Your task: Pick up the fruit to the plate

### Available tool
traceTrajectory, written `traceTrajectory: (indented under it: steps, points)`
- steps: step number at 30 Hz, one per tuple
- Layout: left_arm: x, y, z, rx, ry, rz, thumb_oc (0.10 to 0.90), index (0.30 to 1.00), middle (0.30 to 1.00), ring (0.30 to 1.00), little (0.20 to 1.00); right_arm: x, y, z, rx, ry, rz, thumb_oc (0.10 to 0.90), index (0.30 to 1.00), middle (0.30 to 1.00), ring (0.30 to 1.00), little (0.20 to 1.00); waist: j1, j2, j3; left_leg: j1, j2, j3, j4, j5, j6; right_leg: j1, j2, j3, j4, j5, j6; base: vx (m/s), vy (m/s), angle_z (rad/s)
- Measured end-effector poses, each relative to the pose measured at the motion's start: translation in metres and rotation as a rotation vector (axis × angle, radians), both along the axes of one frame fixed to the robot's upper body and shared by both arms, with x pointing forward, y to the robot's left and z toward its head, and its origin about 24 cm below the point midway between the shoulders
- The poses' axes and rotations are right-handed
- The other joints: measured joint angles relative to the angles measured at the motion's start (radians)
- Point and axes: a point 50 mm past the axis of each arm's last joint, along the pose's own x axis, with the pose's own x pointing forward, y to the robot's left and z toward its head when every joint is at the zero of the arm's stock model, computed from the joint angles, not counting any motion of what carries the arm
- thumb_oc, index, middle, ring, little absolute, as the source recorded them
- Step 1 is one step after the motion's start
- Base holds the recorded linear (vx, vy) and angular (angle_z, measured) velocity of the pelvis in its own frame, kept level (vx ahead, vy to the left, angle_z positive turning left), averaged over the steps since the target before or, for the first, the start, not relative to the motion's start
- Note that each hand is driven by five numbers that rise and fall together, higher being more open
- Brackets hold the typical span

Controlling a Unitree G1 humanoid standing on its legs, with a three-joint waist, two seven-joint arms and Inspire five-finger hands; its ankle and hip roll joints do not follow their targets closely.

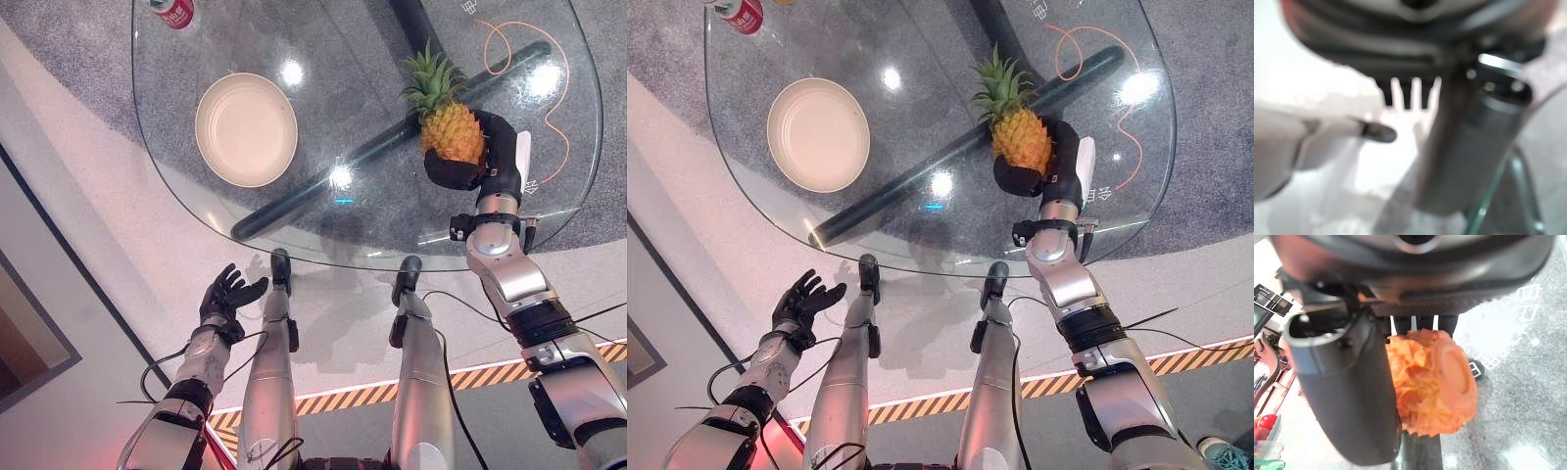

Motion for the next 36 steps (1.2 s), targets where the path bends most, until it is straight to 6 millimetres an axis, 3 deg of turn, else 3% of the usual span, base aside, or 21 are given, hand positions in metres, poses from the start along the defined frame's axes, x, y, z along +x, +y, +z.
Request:
traceTrajectory:
  steps: [8,12,17,27,36]
  points:
    - [0.003,0.023,0.019,-0.092,-0.105,0.281,0.800,0.900,0.900,0.900,0.900,0.000,-0.002,-0.002,0.003,-0.004,-0.013,0.100,0.300,0.300,0.300,0.200,0.007,0.000,0.000,0.003,0.000,-0.001,0.000,0.003,-0.001,0.000,-0.001,0.000,0.006,-0.001,-0.001,0.00,0.000,0.00]
    - [0.007,0.039,0.039,-0.082,-0.186,0.441,0.800,0.900,0.900,0.900,0.900,-0.002,-0.004,-0.006,0.009,-0.005,-0.045,0.100,0.300,0.300,0.300,0.200,0.022,0.000,0.000,0.007,0.000,-0.003,0.000,0.003,-0.001,0.000,-0.001,0.000,0.018,-0.006,-0.002,0.00,0.000,0.00]
    - [0.018,0.050,0.079,-0.033,-0.330,0.580,0.800,0.900,0.900,0.900,0.900,-0.006,-0.007,-0.012,0.019,-0.023,-0.078,0.100,0.300,0.300,0.300,0.200,0.026,0.000,0.000,0.005,-0.003,-0.006,-0.001,0.005,-0.001,-0.003,-0.004,0.000,0.024,-0.009,-0.001,-0.01,-0.007,0.02]
    - [0.031,0.042,0.141,-0.007,-0.600,0.673,0.800,0.900,0.900,0.900,0.900,-0.011,0.000,-0.008,-0.013,-0.100,-0.076,0.100,0.300,0.300,0.300,0.200,0.016,0.000,0.000,-0.020,-0.003,-0.006,-0.003,0.005,-0.002,-0.027,-0.003,-0.001,0.021,-0.011,0.000,0.00,0.000,0.00]
    - [0.032,0.019,0.191,-0.056,-0.839,0.617,0.800,0.900,0.900,0.900,0.900,-0.016,0.008,-0.003,-0.055,-0.159,-0.048,0.100,0.300,0.300,0.300,0.200,0.013,-0.002,0.001,-0.022,-0.003,-0.006,-0.002,0.005,-0.002,-0.030,-0.003,-0.001,0.023,-0.011,0.000,0.00,0.000,0.00]
